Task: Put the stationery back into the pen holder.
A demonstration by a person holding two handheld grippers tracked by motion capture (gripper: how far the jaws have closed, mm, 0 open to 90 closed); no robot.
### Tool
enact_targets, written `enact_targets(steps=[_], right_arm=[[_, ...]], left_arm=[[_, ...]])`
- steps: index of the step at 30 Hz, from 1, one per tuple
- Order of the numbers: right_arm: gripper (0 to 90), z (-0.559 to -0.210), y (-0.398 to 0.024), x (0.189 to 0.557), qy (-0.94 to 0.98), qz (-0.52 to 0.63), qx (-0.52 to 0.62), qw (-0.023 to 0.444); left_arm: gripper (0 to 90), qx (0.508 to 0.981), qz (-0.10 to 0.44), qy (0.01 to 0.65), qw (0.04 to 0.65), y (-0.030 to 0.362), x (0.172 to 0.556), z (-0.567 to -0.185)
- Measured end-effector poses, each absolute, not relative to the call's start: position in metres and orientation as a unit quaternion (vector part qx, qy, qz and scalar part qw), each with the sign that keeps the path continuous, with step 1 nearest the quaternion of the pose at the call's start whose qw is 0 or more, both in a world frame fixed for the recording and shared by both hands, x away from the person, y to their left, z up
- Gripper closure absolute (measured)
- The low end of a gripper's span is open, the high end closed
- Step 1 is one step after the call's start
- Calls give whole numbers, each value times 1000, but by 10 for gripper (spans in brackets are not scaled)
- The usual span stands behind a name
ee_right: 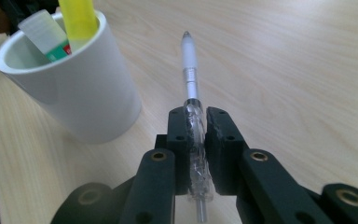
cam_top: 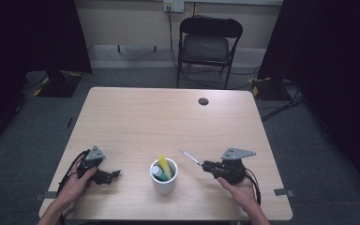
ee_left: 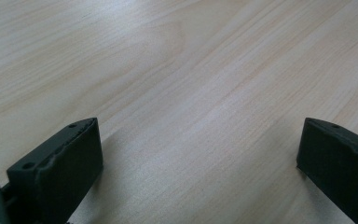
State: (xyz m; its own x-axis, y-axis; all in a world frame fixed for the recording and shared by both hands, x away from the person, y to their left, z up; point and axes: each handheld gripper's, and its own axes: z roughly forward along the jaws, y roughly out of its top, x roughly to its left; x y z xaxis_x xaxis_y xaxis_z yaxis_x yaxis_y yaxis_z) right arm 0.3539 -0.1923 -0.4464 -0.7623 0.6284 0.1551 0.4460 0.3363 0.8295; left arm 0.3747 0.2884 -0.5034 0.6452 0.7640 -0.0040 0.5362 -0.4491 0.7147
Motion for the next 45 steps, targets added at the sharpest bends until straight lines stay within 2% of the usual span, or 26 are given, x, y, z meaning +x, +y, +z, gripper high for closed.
enact_targets(steps=[20, 33, 45], right_arm=[[805, -415, -197, 338, 799, 510, 302, 102], [805, -404, -178, 302, 824, 503, 247, 77], [805, -410, -152, 308, 842, 481, 236, 61]], left_arm=[[0, 836, 162, 389, 352, 288, 375, -503], [0, 836, 162, 389, 352, 288, 375, -503], [0, 836, 162, 389, 352, 288, 375, -503]])
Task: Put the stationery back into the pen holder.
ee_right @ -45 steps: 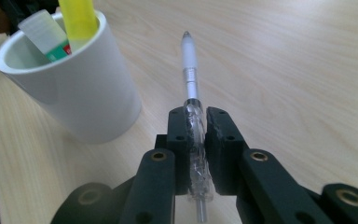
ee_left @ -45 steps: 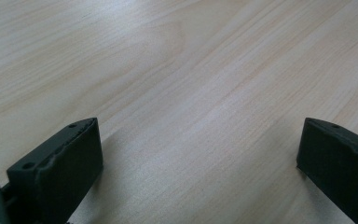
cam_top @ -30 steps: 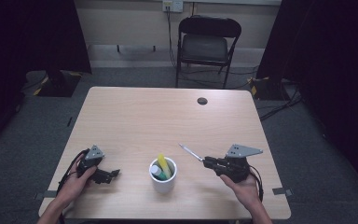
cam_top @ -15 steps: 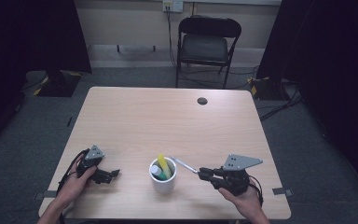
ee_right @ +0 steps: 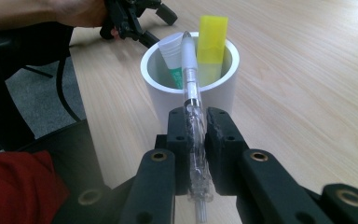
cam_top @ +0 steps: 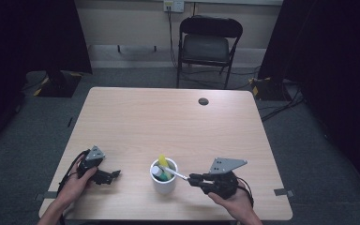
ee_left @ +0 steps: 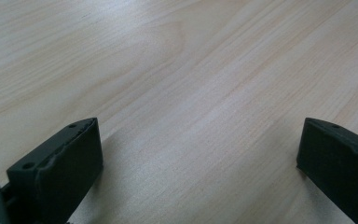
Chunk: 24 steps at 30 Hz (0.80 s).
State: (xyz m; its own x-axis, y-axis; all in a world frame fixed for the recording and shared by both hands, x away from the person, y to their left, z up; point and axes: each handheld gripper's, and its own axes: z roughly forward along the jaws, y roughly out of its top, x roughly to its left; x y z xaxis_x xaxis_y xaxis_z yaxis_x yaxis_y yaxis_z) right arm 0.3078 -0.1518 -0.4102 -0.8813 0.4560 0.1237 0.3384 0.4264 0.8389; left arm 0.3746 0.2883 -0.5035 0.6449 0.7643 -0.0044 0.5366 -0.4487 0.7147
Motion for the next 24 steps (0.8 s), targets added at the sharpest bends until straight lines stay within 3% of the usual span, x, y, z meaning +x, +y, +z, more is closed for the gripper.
enact_targets(steps=[24], right_arm=[[804, -407, -133, 318, 852, 457, 249, 60]], left_arm=[[0, 836, 162, 389, 353, 288, 375, -503]])
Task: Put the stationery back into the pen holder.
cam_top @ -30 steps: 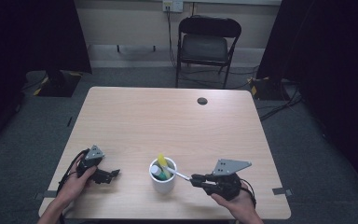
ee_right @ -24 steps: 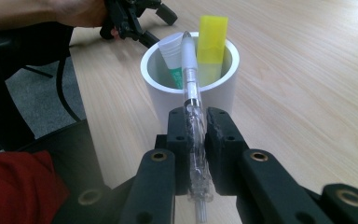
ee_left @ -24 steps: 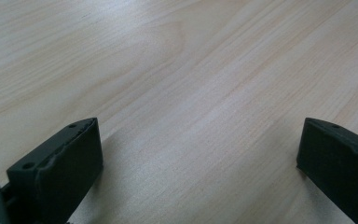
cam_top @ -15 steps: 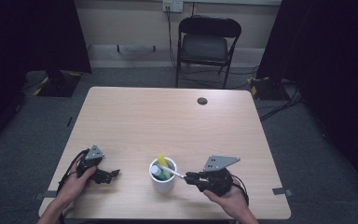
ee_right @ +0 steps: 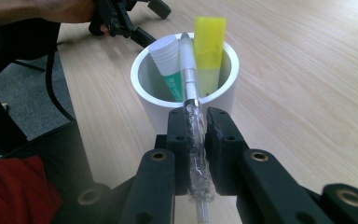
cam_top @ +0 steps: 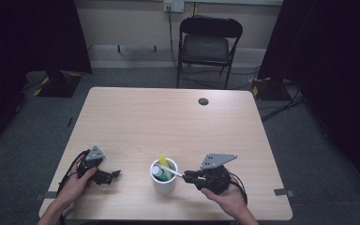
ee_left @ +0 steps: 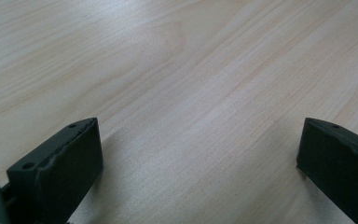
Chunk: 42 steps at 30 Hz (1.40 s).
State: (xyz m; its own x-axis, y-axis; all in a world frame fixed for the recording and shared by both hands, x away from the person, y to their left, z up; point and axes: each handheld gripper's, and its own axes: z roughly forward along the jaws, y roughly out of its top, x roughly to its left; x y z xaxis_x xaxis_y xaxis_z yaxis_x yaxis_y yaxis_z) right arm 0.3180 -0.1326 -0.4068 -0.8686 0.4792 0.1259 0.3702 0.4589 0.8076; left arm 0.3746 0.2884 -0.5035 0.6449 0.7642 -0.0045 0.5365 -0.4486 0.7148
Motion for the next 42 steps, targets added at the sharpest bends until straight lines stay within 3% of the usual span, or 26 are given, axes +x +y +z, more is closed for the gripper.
enact_targets(steps=[21, 42], right_arm=[[803, -386, -115, 325, 885, 381, 260, 62], [824, -378, -111, 327, 870, 420, 248, 77]], left_arm=[[0, 837, 162, 388, 351, 289, 375, -503], [0, 836, 162, 388, 352, 289, 375, -503]])
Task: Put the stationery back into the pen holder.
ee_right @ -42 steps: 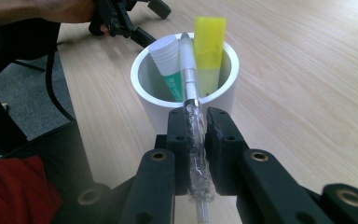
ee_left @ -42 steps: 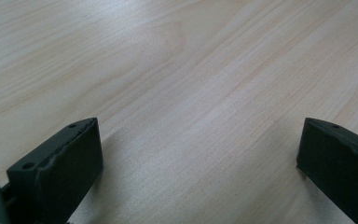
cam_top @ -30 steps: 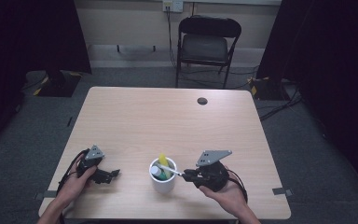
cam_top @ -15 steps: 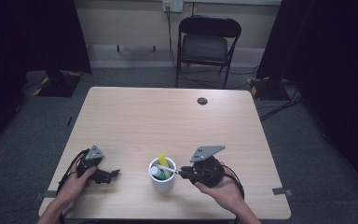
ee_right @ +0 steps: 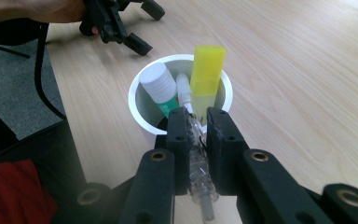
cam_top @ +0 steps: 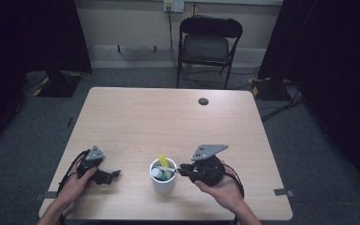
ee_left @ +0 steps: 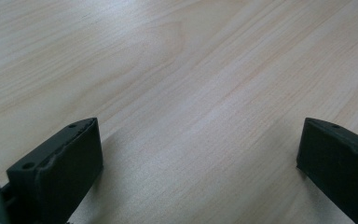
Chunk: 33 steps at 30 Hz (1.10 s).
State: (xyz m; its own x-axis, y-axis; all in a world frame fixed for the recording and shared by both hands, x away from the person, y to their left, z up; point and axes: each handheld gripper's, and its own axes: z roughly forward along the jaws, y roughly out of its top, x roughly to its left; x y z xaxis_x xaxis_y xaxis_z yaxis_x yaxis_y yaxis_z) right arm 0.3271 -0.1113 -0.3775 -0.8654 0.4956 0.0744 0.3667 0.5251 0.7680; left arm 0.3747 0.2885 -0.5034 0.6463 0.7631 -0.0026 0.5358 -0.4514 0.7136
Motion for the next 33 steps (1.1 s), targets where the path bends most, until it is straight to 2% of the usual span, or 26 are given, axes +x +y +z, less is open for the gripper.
enact_targets(steps=[2, 8, 16, 18, 22, 24, 27, 33], right_arm=[[847, -378, -110, 328, 869, 422, 248, 76], [835, -386, -100, 331, 867, 432, 240, 69], [752, -384, -107, 335, 839, 482, 241, 77], [746, -383, -111, 329, 830, 500, 228, 99], [730, -384, -126, 323, 826, 505, 225, 109], [694, -398, -144, 321, 827, 501, 241, 90], [712, -411, -158, 316, 821, 502, 259, 83], [710, -439, -153, 303, 832, 493, 250, 51]], left_arm=[[0, 836, 162, 389, 352, 288, 375, -503], [0, 836, 162, 389, 352, 288, 375, -503], [0, 836, 161, 389, 352, 288, 375, -503], [0, 837, 162, 388, 351, 289, 375, -503], [0, 837, 162, 388, 351, 289, 375, -503], [0, 836, 162, 389, 352, 288, 375, -503], [0, 836, 162, 389, 352, 288, 375, -503], [0, 836, 162, 388, 351, 288, 375, -503]])
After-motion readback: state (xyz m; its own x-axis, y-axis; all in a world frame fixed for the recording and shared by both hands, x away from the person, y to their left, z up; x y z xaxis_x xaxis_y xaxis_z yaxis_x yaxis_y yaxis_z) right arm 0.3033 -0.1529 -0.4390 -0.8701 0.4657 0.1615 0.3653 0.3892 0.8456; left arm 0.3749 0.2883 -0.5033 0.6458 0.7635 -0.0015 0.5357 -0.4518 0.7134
